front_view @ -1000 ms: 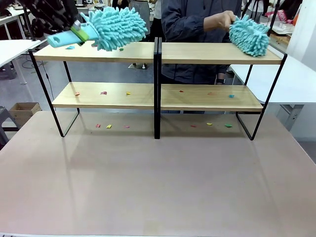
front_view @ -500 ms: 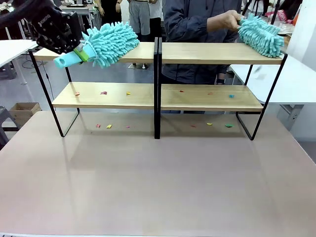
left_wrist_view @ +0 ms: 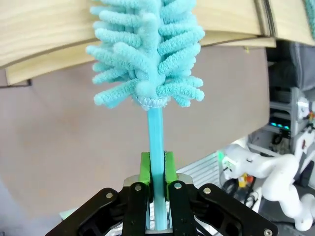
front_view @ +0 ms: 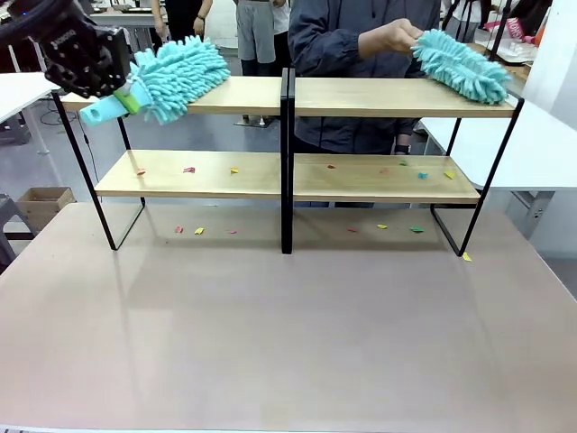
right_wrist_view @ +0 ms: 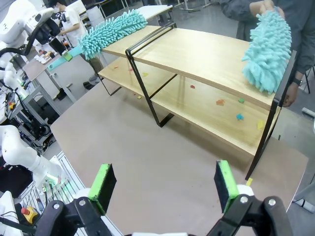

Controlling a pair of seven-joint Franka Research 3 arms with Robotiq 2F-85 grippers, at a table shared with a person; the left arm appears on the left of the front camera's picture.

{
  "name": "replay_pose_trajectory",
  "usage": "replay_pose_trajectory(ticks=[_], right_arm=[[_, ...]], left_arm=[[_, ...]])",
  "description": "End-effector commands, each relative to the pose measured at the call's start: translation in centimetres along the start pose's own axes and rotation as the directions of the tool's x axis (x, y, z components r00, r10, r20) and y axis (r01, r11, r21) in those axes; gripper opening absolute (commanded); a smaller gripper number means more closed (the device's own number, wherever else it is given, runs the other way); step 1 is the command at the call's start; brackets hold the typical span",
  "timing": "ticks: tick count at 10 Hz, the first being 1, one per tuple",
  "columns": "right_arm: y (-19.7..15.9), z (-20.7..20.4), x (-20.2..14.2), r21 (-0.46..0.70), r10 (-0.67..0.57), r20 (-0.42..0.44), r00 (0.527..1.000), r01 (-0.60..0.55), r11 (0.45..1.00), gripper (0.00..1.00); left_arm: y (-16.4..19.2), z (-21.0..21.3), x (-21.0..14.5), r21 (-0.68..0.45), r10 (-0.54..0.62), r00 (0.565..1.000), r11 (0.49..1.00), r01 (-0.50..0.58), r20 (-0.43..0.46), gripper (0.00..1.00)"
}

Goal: Clean the shelves.
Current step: Clean a randomly selected level of the Shelf with the Duster.

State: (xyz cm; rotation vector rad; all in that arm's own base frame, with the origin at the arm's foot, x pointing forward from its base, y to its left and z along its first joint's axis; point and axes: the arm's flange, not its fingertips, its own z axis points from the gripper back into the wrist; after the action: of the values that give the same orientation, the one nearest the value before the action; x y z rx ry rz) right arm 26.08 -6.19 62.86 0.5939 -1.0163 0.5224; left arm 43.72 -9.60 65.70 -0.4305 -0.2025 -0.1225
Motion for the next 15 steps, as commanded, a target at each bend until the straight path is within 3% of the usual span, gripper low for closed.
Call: replay_pose_trajectory(ticks=[1, 4, 6, 7, 8, 10, 15], right_arm=[[0.0, -0.1, 0.0, 0.001, -0.001, -0.001, 1.000, 0.001, 1.000, 1.00], [0.0, -0.1, 0.0, 0.001, -0.001, -0.001, 1.000, 0.001, 1.000, 1.00], [0.0, -0.1, 0.0, 0.001, -0.001, -0.001, 1.000, 0.001, 1.000, 1.00], [0.0, -0.1, 0.0, 0.001, -0.001, -0.001, 1.000, 0.001, 1.000, 1.00], [0.0, -0.1, 0.0, 0.001, -0.001, -0.001, 1.000, 0.001, 1.000, 1.00], [0.0, -0.1, 0.0, 0.001, -0.001, -0.001, 1.000, 0.001, 1.000, 1.00], [0.0, -0.1, 0.0, 0.001, -0.001, -0.001, 1.000, 0.001, 1.000, 1.00]], left_arm=[[1.6, 0.5, -0.5, 0.126, 0.080, 0.996, 0.989, -0.083, 0.029, 0.13], [3.9, 3.7, -0.5, 0.299, 0.132, 0.987, 0.942, -0.154, 0.094, 0.13], [5.0, 5.1, 0.0, 0.424, 0.203, 0.976, 0.879, -0.217, 0.080, 0.13], [5.1, 5.7, 0.3, 0.509, 0.186, 0.976, 0.833, -0.218, 0.115, 0.13], [4.5, 6.5, 0.3, 0.576, 0.025, 0.987, 0.810, -0.114, 0.161, 0.13], [3.2, 7.4, -0.1, 0.577, -0.124, 0.973, 0.817, -0.010, 0.193, 0.13], [2.8, 7.8, -0.3, 0.509, -0.108, 0.976, 0.861, -0.003, 0.188, 0.13]])
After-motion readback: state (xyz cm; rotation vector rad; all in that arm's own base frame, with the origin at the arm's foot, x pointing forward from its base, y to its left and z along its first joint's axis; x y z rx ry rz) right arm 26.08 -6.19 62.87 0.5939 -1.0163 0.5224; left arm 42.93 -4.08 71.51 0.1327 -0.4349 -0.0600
